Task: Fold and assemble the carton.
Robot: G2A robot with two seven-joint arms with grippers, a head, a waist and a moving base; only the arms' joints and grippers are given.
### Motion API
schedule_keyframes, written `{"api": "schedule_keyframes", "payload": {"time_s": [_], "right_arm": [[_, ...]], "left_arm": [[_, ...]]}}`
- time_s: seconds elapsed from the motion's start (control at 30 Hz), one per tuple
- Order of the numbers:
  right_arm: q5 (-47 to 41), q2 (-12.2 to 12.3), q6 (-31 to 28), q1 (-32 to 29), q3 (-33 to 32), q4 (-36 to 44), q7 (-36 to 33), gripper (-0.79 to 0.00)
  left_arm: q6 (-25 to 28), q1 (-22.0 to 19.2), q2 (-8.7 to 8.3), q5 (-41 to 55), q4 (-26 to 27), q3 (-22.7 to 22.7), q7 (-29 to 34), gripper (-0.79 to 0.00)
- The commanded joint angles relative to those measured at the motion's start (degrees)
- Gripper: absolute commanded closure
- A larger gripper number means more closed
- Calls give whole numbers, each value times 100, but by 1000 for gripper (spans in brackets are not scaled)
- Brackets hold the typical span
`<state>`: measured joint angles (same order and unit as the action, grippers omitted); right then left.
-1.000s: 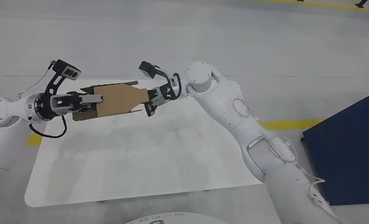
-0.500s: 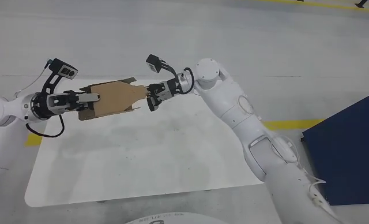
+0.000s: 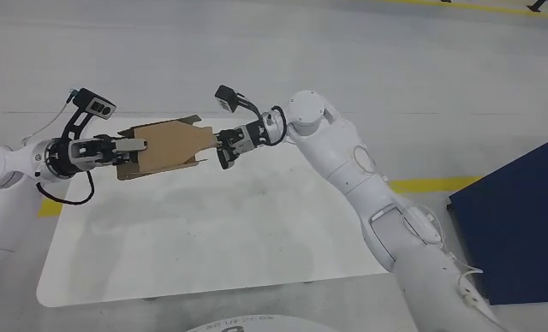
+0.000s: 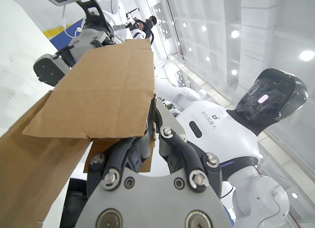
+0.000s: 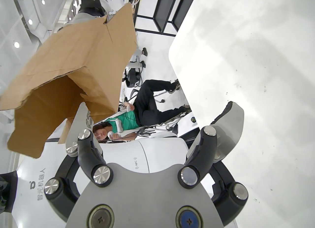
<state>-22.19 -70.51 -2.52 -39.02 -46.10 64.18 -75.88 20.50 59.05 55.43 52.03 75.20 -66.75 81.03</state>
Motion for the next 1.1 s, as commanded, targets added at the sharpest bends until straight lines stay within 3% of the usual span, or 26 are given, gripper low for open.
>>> {"api": "schedule_keyframes", "payload": {"time_s": [0.0,0.17,0.5,0.73,1.07], "right_arm": [[91,-10,78,-29,41,95,137,-785],[218,-68,245,-20,170,185,432,-785],[-558,103,-549,-282,-474,149,-470,-785],[-594,199,-710,-502,-640,391,-909,-785],[-406,106,-341,-392,-359,480,-385,-785]], "left_arm": [[-229,35,26,163,47,48,-94,0],[-398,-61,83,447,-130,85,59,0],[-492,-182,169,819,-602,11,218,0],[-517,-297,231,707,-802,42,160,0],[-362,-331,293,236,-668,136,95,0]]}}
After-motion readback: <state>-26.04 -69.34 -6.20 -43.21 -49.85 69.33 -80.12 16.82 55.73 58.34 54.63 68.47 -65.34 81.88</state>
